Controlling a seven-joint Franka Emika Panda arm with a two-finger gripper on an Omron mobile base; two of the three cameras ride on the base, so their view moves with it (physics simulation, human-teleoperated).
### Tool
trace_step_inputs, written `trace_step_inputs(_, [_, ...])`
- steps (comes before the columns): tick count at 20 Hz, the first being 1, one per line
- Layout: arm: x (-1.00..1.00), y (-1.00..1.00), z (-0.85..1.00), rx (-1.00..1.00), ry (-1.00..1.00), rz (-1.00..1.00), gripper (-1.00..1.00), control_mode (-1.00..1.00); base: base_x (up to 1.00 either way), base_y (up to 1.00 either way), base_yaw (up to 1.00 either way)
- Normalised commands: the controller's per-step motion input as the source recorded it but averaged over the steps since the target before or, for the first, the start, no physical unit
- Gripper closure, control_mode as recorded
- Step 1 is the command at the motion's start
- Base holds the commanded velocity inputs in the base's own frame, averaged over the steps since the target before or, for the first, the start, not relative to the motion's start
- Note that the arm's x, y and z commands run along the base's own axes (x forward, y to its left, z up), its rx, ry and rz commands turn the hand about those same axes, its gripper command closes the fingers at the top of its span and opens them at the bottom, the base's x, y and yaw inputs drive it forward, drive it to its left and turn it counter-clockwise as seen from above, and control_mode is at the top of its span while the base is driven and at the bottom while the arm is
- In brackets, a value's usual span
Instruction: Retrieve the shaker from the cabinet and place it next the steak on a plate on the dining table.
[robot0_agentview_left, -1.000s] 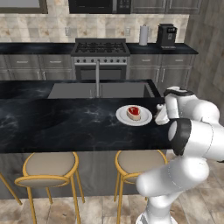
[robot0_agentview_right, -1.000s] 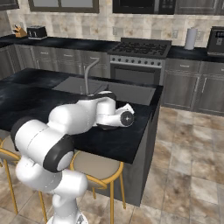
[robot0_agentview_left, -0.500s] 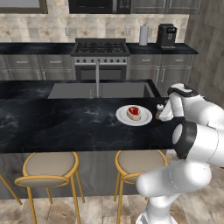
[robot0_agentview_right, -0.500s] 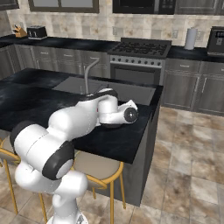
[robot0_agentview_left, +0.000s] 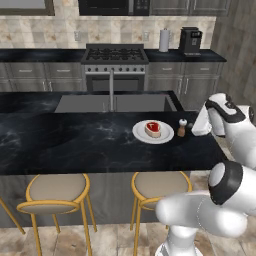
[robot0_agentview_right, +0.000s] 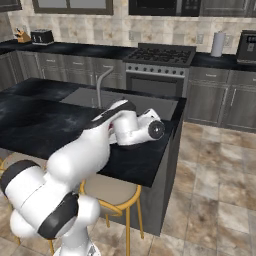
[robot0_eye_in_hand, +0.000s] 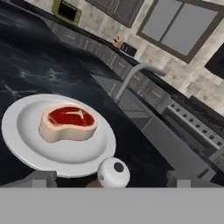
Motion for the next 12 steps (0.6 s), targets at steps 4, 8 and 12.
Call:
trace_step_inputs(4, [-0.86,-0.07,0.49,0.0,-0.15,0.06,-1.0,-1.0,0.0,0.0,0.0])
trace_step_inputs(8, [-0.99,-0.01,0.36,0.0,-0.14,0.06,-1.0,-1.0,0.0,0.0,0.0])
trace_step_inputs(12, [-0.89,0.0,0.27,-0.01,-0.1,0.07,-1.0,-1.0,0.0,0.0,0.0])
